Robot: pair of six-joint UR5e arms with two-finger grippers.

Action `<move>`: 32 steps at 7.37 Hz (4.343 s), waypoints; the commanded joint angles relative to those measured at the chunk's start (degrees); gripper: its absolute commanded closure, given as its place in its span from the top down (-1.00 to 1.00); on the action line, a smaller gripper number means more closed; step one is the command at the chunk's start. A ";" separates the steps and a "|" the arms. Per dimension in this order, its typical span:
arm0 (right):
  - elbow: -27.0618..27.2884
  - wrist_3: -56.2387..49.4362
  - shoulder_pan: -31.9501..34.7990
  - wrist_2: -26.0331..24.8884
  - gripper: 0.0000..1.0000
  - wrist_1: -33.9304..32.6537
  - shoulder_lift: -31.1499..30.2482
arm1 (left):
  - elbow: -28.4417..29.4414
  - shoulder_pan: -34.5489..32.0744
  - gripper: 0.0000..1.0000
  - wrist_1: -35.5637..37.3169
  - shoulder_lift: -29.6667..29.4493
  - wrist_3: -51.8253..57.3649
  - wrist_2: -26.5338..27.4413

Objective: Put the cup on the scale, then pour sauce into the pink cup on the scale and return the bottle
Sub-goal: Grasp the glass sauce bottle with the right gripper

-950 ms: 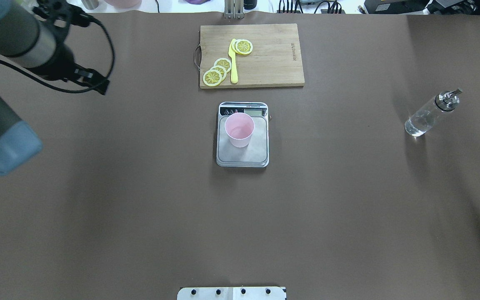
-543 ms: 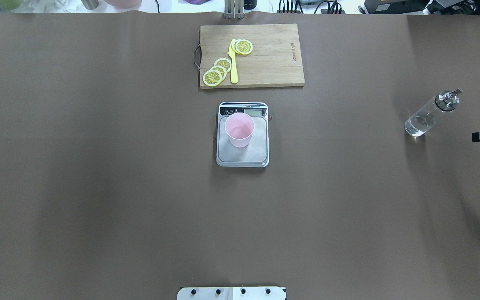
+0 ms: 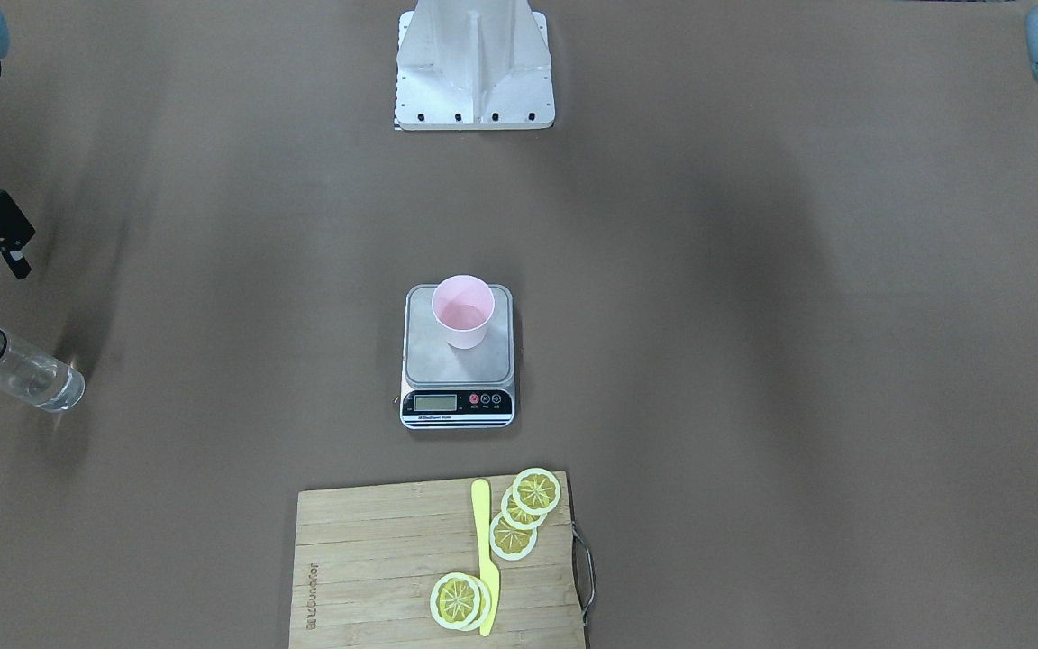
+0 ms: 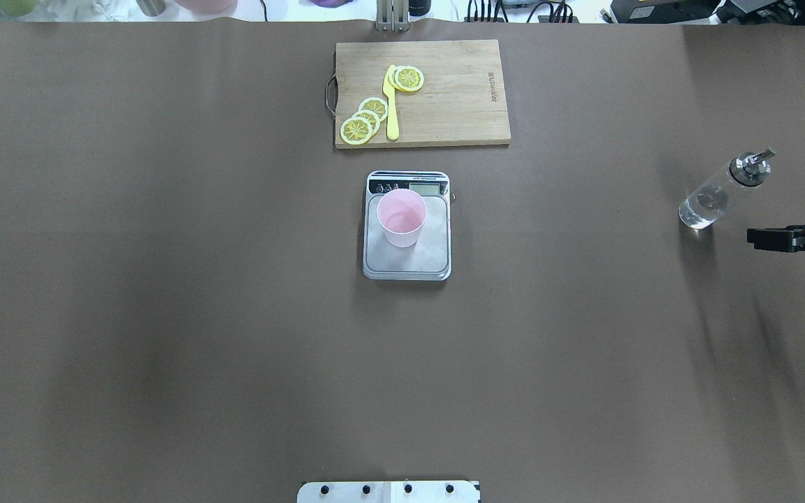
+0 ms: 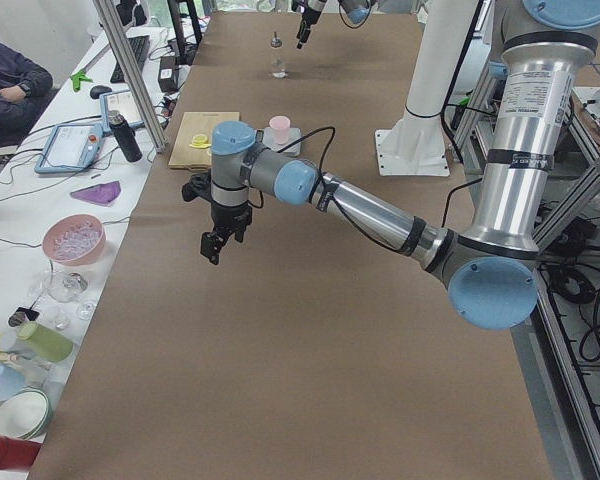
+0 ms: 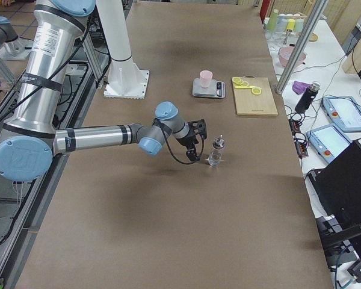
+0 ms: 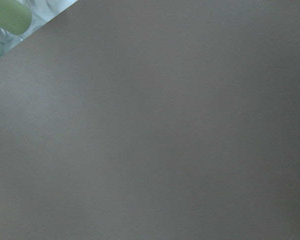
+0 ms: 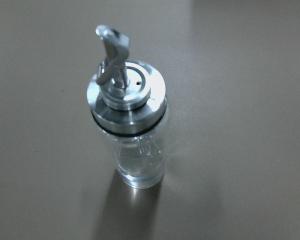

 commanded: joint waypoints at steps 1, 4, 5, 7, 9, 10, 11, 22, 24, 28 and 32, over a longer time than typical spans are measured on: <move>-4.18 1.64 -4.39 -8.53 1.00 7.37 0.05 | 0.13 0.07 0.96 -0.07 0.52 0.04 -0.04; -6.53 5.44 -14.67 -24.17 1.00 11.40 0.40 | 1.45 0.16 0.96 -0.33 3.68 0.04 0.22; -12.99 4.83 -15.57 -25.96 1.00 19.34 2.05 | 1.45 0.24 0.96 -0.85 3.68 -0.04 0.14; -20.85 4.56 -15.49 -29.46 1.00 24.24 7.40 | 1.45 0.24 0.96 -0.86 3.68 -0.04 0.13; -22.72 3.86 -15.49 -30.36 1.00 25.57 9.27 | 1.28 0.24 0.96 -0.86 3.68 -0.04 0.13; -22.90 3.51 -15.57 -31.24 1.00 25.57 9.54 | 1.19 0.24 0.96 -0.86 3.68 -0.04 0.05; -23.08 2.81 -15.49 -31.42 1.00 25.66 9.45 | 1.10 0.24 0.96 -0.86 3.68 -0.04 0.05; -28.09 2.01 -14.96 -34.94 -0.47 27.24 13.85 | 0.75 0.24 0.96 -0.95 3.68 -0.04 0.05; -27.91 2.18 -14.70 -35.03 -1.00 27.33 14.02 | 0.75 0.24 0.96 -1.03 3.68 -0.04 0.05; -25.90 1.84 -13.91 -35.12 -1.00 27.24 13.41 | 1.45 0.24 0.96 -1.03 3.68 -0.04 -0.04; -22.22 2.63 -14.08 -36.17 -1.00 23.32 13.23 | 5.04 -1.58 0.96 -0.86 6.39 -0.40 -6.33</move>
